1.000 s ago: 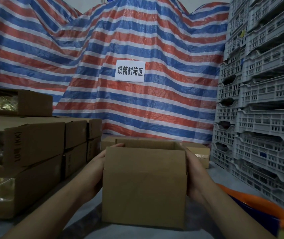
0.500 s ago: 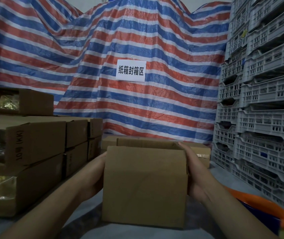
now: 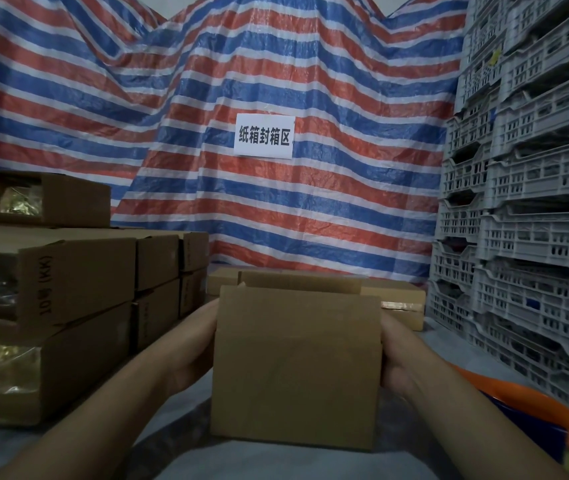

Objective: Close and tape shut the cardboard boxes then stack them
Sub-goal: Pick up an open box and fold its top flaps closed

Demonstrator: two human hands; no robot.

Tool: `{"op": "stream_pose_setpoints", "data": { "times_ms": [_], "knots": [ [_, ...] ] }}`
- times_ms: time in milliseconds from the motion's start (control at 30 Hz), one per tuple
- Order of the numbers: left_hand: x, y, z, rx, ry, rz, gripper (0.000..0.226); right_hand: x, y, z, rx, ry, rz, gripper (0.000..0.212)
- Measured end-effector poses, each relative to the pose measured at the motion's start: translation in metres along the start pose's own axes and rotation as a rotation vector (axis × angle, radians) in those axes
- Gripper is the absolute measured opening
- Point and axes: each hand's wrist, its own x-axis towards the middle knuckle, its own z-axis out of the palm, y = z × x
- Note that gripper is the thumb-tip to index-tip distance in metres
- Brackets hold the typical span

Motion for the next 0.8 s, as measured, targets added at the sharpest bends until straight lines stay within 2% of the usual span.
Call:
{"op": "stream_pose_setpoints", "data": {
  "times_ms": [100, 233, 300, 367, 500, 633, 800],
  "knots": [
    [0.002, -0.001, 0.002, -0.008, 0.086, 0.004, 0.032, -0.004, 0.0, 0.002, 0.042, -0.012, 0.001, 0.021],
    [0.001, 0.003, -0.008, -0.075, -0.009, -0.025, 0.077, -0.003, 0.001, 0.003, 0.074, 0.02, -0.013, 0.02],
    [0.001, 0.003, -0.009, -0.084, -0.044, -0.005, 0.081, -0.002, 0.002, 0.003, 0.076, 0.039, -0.015, 0.019],
    [0.001, 0.001, -0.009, -0.102, -0.043, 0.009, 0.076, -0.001, 0.003, 0.003, 0.091, 0.048, -0.02, 0.02],
    [-0.002, 0.002, -0.007, -0.037, -0.056, -0.019, 0.05, 0.004, 0.005, 0.001, 0.122, 0.024, -0.011, 0.02],
    [0.001, 0.002, -0.003, 0.017, 0.048, -0.033, 0.038, 0.007, 0.007, -0.002, 0.107, -0.013, 0.017, 0.019],
    [0.005, -0.001, -0.003, 0.006, 0.102, -0.082, 0.021, 0.01, 0.007, -0.004, 0.141, 0.029, 0.065, 0.035]
  ]
}}
